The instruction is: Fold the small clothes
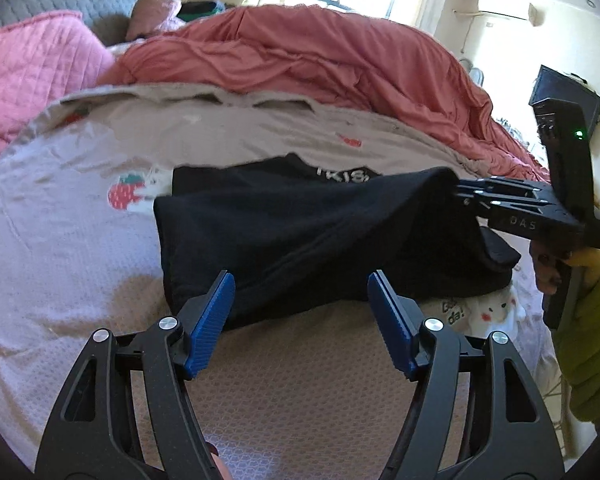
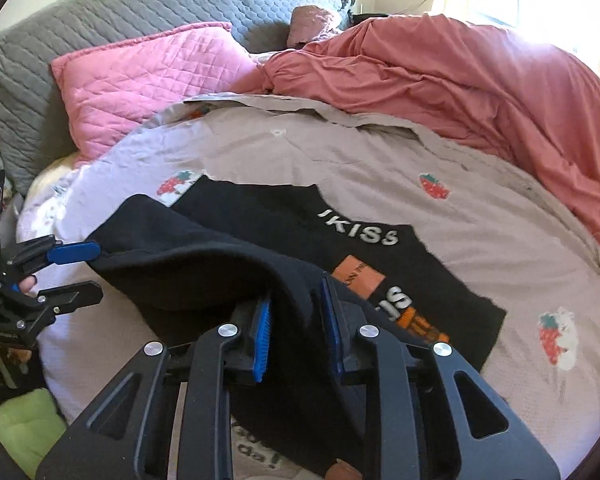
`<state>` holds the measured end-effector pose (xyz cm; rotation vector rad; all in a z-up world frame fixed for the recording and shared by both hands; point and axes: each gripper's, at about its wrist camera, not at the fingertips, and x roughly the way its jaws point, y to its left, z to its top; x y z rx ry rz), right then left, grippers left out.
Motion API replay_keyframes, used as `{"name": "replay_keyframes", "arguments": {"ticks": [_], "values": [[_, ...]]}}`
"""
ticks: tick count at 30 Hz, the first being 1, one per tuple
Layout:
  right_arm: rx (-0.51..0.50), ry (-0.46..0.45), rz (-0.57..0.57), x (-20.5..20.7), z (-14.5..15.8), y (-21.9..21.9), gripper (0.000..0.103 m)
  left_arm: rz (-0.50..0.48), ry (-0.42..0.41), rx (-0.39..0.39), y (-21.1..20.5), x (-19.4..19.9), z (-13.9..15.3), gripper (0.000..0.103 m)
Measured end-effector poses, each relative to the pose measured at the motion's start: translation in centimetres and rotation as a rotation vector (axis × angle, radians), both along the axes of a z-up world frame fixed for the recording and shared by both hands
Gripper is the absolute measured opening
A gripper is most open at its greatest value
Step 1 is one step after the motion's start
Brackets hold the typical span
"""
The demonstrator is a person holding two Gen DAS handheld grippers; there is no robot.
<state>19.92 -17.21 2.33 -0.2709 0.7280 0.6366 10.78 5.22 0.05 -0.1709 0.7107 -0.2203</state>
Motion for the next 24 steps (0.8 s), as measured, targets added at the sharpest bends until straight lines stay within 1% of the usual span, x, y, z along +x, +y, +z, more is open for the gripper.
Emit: {"name": "replay_keyframes", "arguments": {"ticks": [4,7,10,11,12,14,16,18,19,21,22,24], "values": [[-0.048,-0.023,0.004,0.9,-0.6,1.3,0.019,-0.004,-0.016,-0.012,0.1,-0.3,0.2,0.062],[-0.061,-0.021,-0.017,3.1,-0.7,2.1,0.019,-0.025,-0.02,-0.008,-0.3,-0.4,0.1,0.064],[-0.086,-0.003,-0.075,6.7,-1.1,2.8,0.019,-0.049,-0.024,0.005,-0.8,-0.5,0.0,0.065],[-0.095,0.01,-0.09,7.7,-1.4,2.9,0.02,-0.052,-0.023,0.01,-1.0,-0.5,-0.1,0.069],[-0.1,0.029,-0.11,9.0,-1.7,2.9,0.021,-0.051,-0.019,0.019,-1.1,-0.4,-0.2,0.07],[-0.101,0.08,-0.143,11.2,-2.4,2.8,0.033,-0.047,-0.009,0.026,-1.1,-0.2,-0.5,0.07],[-0.089,0.098,-0.196,12.9,-2.6,2.3,0.039,-0.032,0.007,0.02,-0.7,0.1,-0.9,0.07],[-0.065,0.101,-0.233,13.7,-2.3,1.5,0.04,-0.017,0.017,-0.004,-0.1,0.4,-1.0,0.07],[-0.03,0.096,-0.254,13.8,-1.8,0.6,0.04,-0.01,0.021,-0.017,0.2,0.5,-1.0,0.07],[0.013,0.066,-0.276,13.3,-0.7,-0.9,0.048,0.007,0.025,-0.04,0.8,0.6,-1.1,0.07],[0.036,0.034,-0.292,12.5,0.1,-2.1,0.054,0.015,0.026,-0.044,1.0,0.7,-1.1,0.07],[0.069,-0.021,-0.308,10.8,1.4,-4.0,0.06,0.023,0.031,-0.06,1.4,0.8,-1.2,0.07]]}}
